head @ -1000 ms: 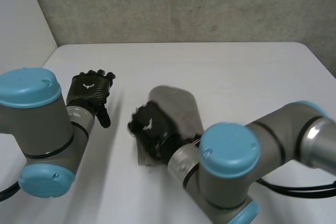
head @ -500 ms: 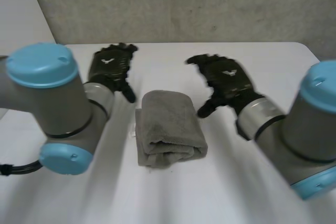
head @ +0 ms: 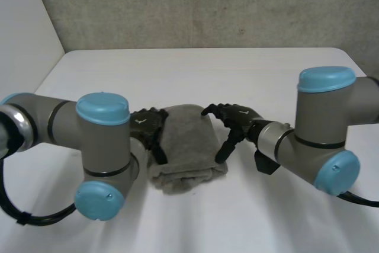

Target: Fold the towel.

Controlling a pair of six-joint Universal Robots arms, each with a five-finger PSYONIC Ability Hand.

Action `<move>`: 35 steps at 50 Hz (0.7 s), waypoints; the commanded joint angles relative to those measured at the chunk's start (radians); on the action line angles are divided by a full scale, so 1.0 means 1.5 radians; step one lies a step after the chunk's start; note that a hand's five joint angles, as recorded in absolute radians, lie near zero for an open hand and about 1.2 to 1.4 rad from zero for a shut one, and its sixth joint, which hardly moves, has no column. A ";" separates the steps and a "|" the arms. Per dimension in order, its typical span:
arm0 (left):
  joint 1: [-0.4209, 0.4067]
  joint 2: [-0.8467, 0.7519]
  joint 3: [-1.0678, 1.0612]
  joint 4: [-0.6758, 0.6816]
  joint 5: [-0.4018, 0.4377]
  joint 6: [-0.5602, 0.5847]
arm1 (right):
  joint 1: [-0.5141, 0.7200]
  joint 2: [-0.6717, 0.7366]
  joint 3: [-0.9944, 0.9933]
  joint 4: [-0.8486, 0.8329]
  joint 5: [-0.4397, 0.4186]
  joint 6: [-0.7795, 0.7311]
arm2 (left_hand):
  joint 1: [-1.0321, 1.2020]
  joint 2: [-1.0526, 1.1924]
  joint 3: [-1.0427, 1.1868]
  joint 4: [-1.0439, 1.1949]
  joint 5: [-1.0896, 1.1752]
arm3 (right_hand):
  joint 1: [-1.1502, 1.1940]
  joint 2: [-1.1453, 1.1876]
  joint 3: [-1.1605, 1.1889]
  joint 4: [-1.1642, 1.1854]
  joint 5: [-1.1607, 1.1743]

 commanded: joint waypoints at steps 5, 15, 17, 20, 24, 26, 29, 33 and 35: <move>0.006 0.037 -0.062 0.003 -0.011 -0.001 | 0.017 0.050 -0.040 -0.002 0.037 -0.068 | 0.001 0.007 0.006 0.005 -0.015 | -0.021 -0.036 -0.027 -0.041 -0.046; -0.010 0.172 -0.047 0.001 -0.014 -0.001 | 0.014 -0.082 -0.041 -0.001 0.072 -0.091 | -0.001 0.005 0.004 0.003 -0.017 | -0.021 -0.036 -0.027 -0.041 -0.046; -0.010 0.204 -0.039 0.000 -0.014 0.000 | 0.010 -0.114 -0.041 -0.002 0.087 -0.089 | -0.001 0.005 0.004 0.003 -0.017 | -0.021 -0.036 -0.027 -0.041 -0.046; -0.004 0.272 -0.020 -0.004 -0.013 0.000 | 0.008 -0.191 -0.042 -0.004 0.139 -0.083 | -0.001 0.005 0.004 0.003 -0.017 | -0.021 -0.036 -0.027 -0.041 -0.046; 0.004 0.335 -0.005 -0.026 -0.011 0.000 | -0.013 -0.282 -0.052 0.004 0.208 -0.095 | -0.001 0.005 0.004 0.003 -0.017 | -0.021 -0.036 -0.027 -0.041 -0.046; 0.030 0.387 0.015 -0.072 -0.011 0.000 | -0.028 -0.304 -0.053 0.014 0.218 -0.103 | 0.011 0.016 0.016 0.015 -0.005 | -0.021 -0.036 -0.027 -0.041 -0.046; 0.061 0.430 0.034 -0.130 -0.008 -0.001 | -0.057 -0.330 -0.055 0.052 0.222 -0.119 | 0.042 0.048 0.047 0.046 0.026 | -0.021 -0.036 -0.027 -0.041 -0.046; 0.083 0.457 0.050 -0.185 -0.005 -0.001 | -0.072 -0.340 -0.055 0.089 0.224 -0.124 | 0.042 0.048 0.047 0.046 0.026 | -0.021 -0.036 -0.027 -0.041 -0.046; 0.087 0.465 0.054 -0.208 -0.004 -0.001 | -0.074 -0.345 -0.055 0.100 0.226 -0.124 | 0.040 0.046 0.045 0.044 0.024 | -0.021 -0.036 -0.027 -0.041 -0.046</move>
